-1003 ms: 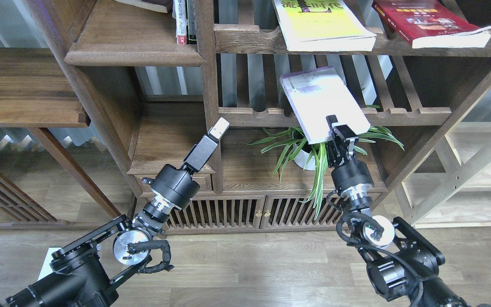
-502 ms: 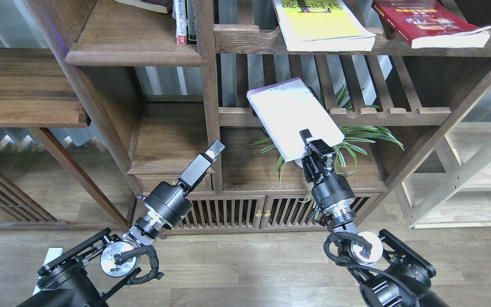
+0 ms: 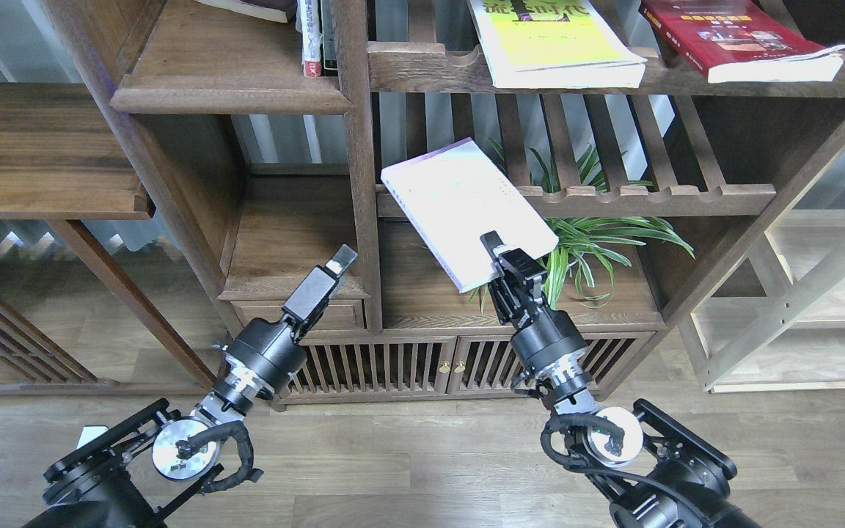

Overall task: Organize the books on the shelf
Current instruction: 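Pull the white book off the shelf toward the left gripper, then grasp the white book's edge with the left gripper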

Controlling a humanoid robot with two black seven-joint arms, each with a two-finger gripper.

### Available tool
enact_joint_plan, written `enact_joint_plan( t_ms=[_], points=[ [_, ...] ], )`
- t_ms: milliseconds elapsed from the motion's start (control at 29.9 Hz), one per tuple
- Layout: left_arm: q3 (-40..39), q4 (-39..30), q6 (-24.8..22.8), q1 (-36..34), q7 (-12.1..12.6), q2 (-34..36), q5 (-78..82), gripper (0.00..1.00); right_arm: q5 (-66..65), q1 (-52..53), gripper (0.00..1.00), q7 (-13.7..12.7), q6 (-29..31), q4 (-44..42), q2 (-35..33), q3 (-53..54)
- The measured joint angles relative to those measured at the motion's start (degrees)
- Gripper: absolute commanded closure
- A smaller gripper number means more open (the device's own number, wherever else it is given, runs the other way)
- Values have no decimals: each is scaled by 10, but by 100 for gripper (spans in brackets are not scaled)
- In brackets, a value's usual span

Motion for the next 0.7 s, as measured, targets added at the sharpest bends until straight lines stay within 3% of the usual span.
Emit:
enact_joint_plan(
  t_ms=[702],
  points=[
    [0,-4,0,0,1,4,0,3,-9,1,95,-19,0,14,20,-67]
  ],
)
